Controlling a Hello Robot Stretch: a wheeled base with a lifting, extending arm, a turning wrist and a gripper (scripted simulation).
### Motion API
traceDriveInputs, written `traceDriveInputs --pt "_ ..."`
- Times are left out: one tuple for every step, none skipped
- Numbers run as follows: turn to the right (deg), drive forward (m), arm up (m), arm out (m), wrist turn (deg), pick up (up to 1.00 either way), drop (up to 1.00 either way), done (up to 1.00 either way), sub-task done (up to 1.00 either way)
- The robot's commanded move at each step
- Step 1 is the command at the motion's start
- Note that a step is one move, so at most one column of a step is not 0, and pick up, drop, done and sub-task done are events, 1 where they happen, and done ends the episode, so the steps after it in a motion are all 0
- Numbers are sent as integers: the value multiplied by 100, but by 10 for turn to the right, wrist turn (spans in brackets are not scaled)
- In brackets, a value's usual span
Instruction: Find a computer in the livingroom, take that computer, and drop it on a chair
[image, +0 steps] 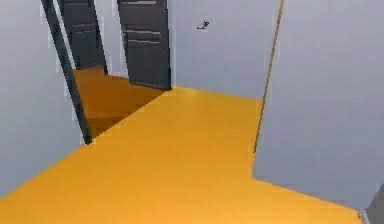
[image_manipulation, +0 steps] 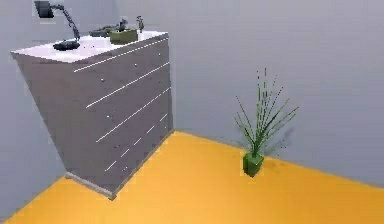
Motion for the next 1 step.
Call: traceDriveInputs --pt "0 40 0 0 0 0 0 0 0"
